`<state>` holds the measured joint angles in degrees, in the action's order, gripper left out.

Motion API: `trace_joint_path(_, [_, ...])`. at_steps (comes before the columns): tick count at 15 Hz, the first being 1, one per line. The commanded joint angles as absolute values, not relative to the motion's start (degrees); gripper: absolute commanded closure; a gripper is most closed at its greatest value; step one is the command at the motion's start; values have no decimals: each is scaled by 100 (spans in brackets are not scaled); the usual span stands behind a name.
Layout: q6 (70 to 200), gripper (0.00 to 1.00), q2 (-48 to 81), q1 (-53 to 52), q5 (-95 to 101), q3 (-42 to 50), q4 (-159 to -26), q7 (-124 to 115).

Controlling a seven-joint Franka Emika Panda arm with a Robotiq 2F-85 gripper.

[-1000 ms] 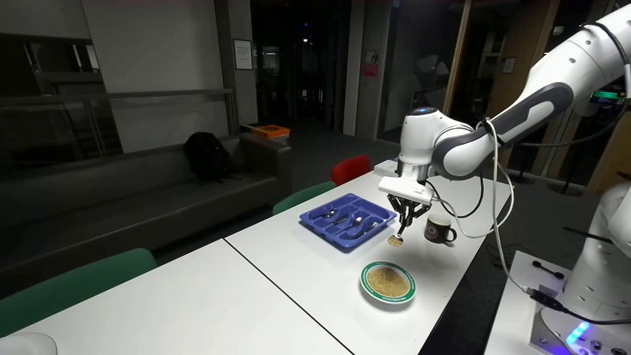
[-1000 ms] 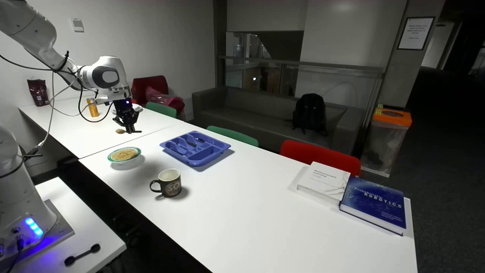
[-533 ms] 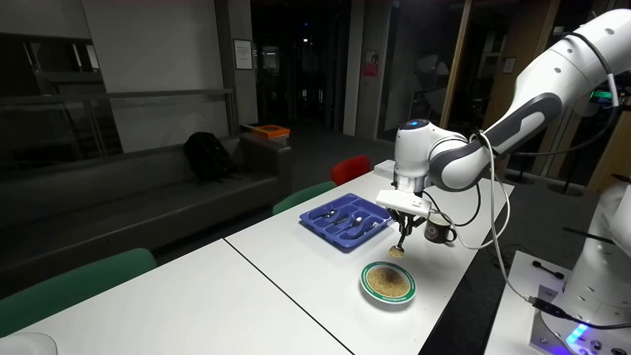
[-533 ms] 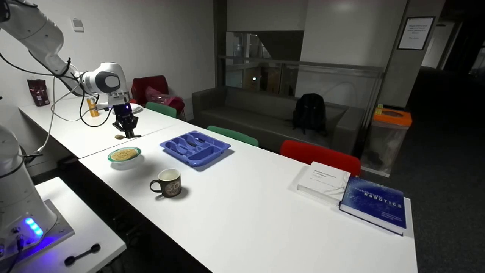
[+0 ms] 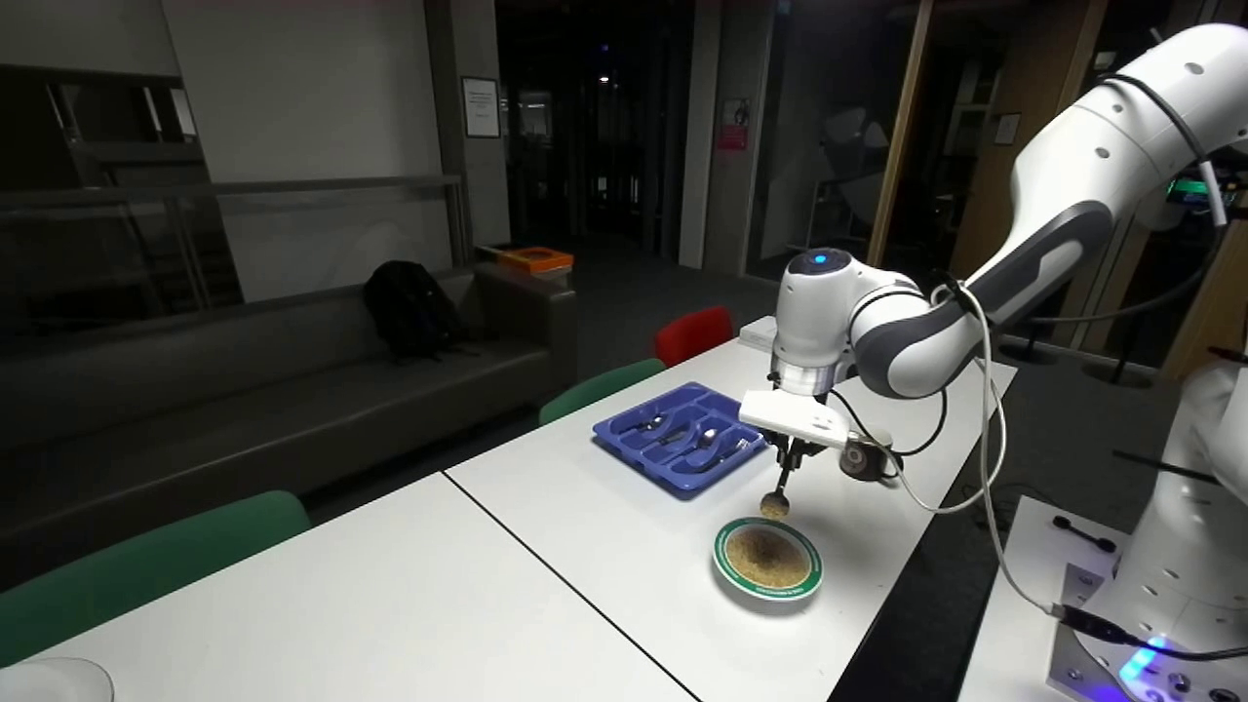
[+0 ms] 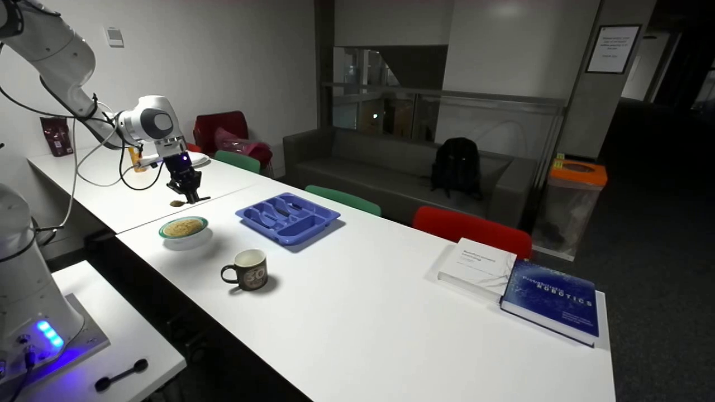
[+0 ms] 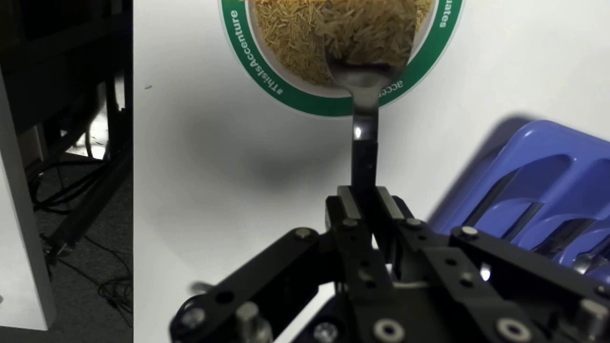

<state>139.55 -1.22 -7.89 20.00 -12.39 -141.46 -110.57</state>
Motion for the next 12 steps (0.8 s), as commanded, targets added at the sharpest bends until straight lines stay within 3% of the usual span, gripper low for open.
trace_joint_path(1, [14217,97,-61,-863,2465,-1179,-14178,-11360])
trace_joint_path(12, [14566,97,-14,-852,3625,-1091,-14218,-12046])
